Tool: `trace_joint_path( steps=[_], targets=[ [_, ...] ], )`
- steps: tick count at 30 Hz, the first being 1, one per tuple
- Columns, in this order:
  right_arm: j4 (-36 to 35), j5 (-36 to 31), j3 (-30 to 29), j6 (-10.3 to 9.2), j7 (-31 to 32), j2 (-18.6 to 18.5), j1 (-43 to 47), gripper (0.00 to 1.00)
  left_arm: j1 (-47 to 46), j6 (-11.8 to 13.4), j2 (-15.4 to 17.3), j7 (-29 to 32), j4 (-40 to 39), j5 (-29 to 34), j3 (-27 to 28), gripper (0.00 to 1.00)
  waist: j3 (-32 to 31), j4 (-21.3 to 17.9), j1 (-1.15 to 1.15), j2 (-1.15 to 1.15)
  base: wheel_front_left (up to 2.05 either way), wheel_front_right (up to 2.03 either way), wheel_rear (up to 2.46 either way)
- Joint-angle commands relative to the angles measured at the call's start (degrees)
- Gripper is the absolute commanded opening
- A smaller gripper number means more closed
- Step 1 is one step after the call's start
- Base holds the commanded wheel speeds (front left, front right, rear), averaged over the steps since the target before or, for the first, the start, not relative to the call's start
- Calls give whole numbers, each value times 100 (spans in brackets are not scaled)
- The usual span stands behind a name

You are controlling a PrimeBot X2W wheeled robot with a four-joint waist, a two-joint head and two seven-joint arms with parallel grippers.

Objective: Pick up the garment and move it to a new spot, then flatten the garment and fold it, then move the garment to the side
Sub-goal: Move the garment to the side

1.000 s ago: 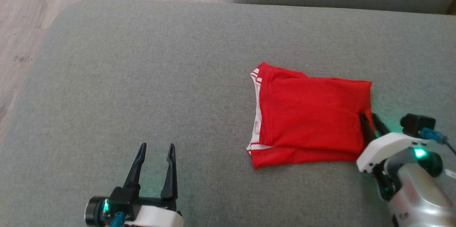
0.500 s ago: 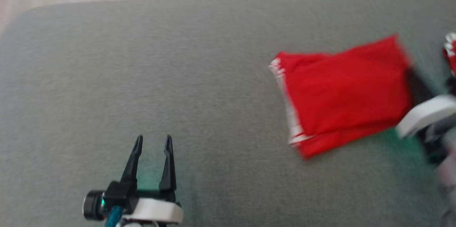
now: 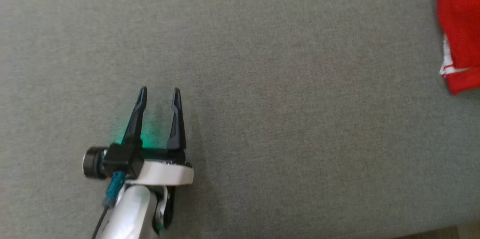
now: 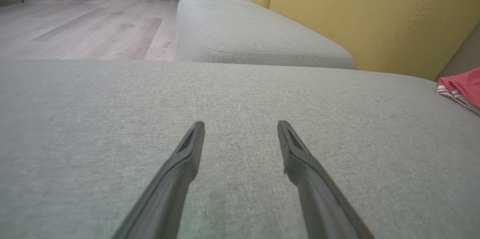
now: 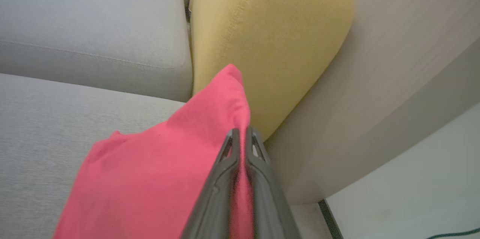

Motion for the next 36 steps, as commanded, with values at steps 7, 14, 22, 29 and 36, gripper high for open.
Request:
trace_joint_path(
  steps=[7,14,22,29,36],
  targets=[
    [-1025,-632,-957,-4,569,94,624,100,-371,-40,-11,-55,-49,-157,42,100,110,23,-1,0,0,0,0],
    [-1389,-978,-729,-4,324,1163,1048,100,-197,97,-11,-55,172,-258,113,100,-503,287,-1,0,0,0,0],
    [-828,-704,160,-4,-867,2523,2042,100,132,-32,-11,-55,590,-500,113,100,-1725,788,-1,0,0,0,0],
    [-219,-183,1375,-4,-1841,3151,2660,100,716,-200,-11,-55,284,-350,372,100,-2600,934,-1,0,0,0,0],
    [-839,-432,1245,-4,-1855,3673,3148,100,1331,-207,-11,-55,-170,-149,646,100,-3024,818,-1,0,0,0,0]
  ],
)
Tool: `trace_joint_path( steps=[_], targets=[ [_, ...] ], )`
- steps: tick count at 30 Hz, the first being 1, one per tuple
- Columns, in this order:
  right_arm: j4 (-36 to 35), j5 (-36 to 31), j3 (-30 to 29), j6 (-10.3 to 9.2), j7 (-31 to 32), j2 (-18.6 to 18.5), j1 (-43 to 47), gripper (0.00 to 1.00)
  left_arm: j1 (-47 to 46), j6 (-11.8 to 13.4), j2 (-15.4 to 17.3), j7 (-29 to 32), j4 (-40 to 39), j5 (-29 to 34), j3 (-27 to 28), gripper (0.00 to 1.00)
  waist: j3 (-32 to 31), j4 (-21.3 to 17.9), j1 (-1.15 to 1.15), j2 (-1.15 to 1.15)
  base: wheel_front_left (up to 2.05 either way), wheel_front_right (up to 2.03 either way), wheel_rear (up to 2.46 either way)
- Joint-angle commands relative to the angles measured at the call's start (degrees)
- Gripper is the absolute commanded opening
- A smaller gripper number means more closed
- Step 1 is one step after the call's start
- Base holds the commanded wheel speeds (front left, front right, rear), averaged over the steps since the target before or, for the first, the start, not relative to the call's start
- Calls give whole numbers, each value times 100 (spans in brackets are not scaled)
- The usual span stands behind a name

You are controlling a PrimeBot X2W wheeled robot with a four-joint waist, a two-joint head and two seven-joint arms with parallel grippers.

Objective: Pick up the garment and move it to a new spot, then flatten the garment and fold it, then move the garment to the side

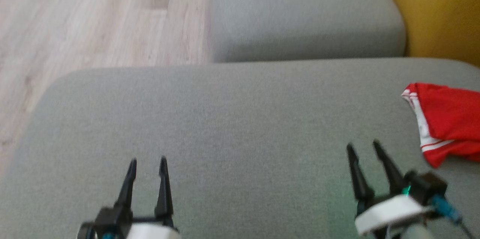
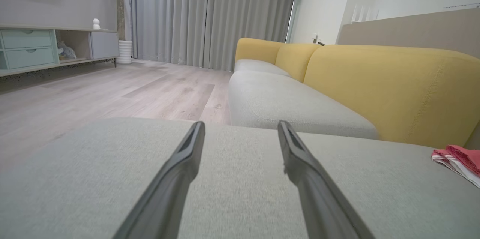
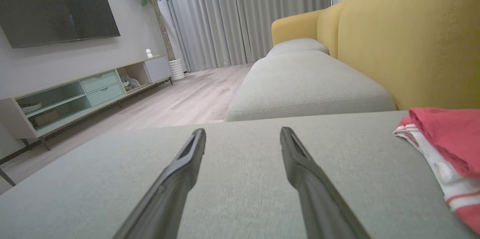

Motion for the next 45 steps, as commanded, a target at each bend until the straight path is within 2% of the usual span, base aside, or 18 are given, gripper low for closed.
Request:
trace_joint_path(
  steps=[1,17,18,21,45],
  targets=[
    [-200,-123,66,-4,-60,13,76,100,-50,10,-8,-55,-202,40,228,100,-182,-43,2,0,0,0,0],
    [-237,-489,-311,-4,-62,324,414,100,46,145,-8,-55,28,318,326,100,-341,-30,2,0,0,0,0],
    [-58,-458,-414,0,1,358,619,0,423,137,3,1,205,310,123,0,-344,-29,2,0,0,0,0],
    [190,-446,-392,0,12,359,697,0,538,126,2,29,454,292,116,0,-344,-29,2,0,0,0,0],
    [76,1061,-655,-1,413,386,438,0,245,-108,0,426,418,-1256,461,0,-165,-90,2,0,0,0,0]
  ],
)
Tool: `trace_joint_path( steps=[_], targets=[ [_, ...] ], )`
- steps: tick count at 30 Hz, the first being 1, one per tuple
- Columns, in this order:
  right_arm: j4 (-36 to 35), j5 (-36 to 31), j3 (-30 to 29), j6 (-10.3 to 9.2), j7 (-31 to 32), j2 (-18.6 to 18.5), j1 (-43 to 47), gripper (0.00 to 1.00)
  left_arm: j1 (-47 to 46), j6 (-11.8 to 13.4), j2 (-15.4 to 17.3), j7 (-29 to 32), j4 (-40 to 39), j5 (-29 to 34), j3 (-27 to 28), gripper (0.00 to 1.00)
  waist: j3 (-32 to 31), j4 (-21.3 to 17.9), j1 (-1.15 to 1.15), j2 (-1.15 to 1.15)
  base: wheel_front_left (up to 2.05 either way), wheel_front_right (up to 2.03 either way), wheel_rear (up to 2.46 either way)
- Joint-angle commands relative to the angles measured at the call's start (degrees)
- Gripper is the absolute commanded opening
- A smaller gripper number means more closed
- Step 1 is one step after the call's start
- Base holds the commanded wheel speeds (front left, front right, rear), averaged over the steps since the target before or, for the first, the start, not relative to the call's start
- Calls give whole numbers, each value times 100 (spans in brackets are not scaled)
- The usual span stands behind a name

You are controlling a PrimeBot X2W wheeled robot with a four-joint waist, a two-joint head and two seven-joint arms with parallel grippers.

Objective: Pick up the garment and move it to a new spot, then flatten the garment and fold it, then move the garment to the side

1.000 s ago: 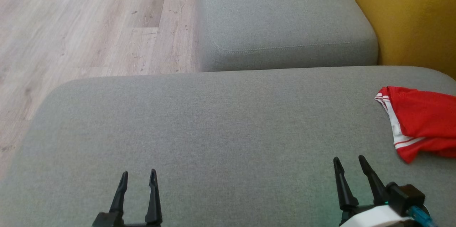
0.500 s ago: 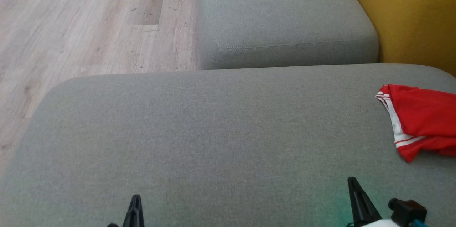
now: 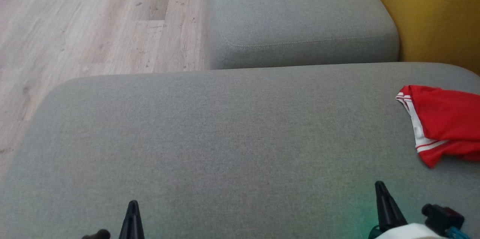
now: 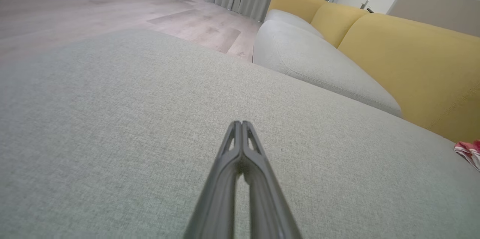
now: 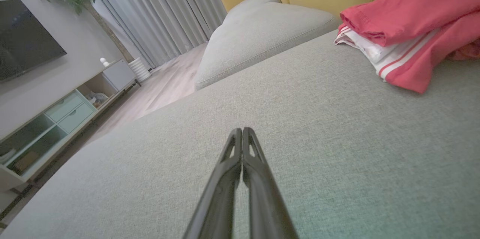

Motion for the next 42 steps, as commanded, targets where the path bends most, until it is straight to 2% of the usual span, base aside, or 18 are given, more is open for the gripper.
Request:
trace_joint_path(
  steps=[1,42],
  targets=[
    [-225,202,-55,-1,49,8,-372,0,-332,-64,-2,55,-203,-196,129,0,15,-6,0,0,0,0,0],
    [-421,2777,-501,-2,730,53,-814,0,-830,-465,-6,732,-272,-2839,718,0,320,-110,-1,0,0,0,0]
  ],
)
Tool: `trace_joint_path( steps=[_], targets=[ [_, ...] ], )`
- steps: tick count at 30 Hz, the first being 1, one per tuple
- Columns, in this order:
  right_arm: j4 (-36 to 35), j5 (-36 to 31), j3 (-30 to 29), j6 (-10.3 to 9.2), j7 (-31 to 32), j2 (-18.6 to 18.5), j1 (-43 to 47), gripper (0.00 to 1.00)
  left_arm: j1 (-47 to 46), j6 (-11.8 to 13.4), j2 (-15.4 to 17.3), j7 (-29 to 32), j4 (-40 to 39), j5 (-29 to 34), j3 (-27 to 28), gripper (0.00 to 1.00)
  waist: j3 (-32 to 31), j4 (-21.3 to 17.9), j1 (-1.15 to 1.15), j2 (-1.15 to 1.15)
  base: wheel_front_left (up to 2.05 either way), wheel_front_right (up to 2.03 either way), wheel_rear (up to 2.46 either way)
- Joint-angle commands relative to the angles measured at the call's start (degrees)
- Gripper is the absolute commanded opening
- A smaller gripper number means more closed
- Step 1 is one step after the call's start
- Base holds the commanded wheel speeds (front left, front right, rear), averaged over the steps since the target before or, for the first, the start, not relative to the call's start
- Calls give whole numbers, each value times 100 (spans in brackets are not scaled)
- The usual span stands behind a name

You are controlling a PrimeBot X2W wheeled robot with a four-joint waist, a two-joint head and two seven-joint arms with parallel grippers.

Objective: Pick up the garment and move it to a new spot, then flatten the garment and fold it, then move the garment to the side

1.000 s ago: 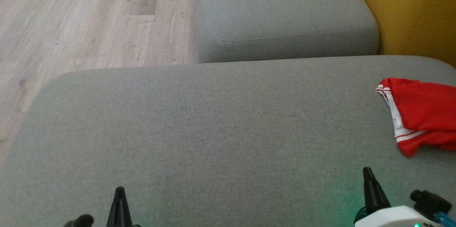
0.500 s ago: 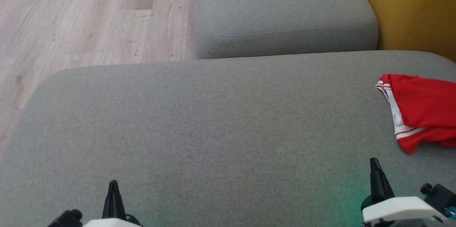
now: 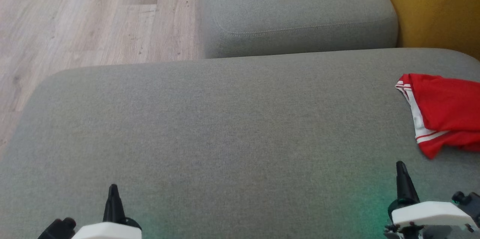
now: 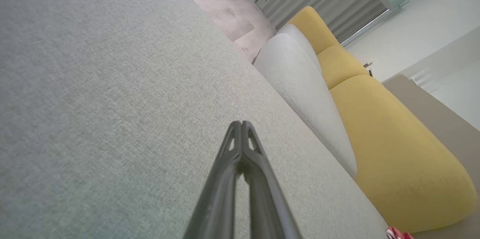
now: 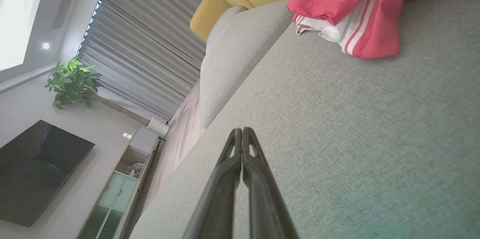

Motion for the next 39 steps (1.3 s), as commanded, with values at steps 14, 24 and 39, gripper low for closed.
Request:
trace_joint_path(
  steps=[14,24,39],
  targets=[
    [-291,969,-123,-3,255,9,-515,0,-506,-162,-2,262,-226,-979,358,0,105,-36,-1,0,0,0,0],
    [-334,1535,-221,-3,405,19,-612,0,-616,-250,-3,410,-241,-1559,488,0,172,-59,-1,0,0,0,0],
    [-405,2477,-383,-4,653,36,-773,0,-798,-397,-4,658,-265,-2525,703,0,283,-98,-1,0,0,0,0]
  ],
)
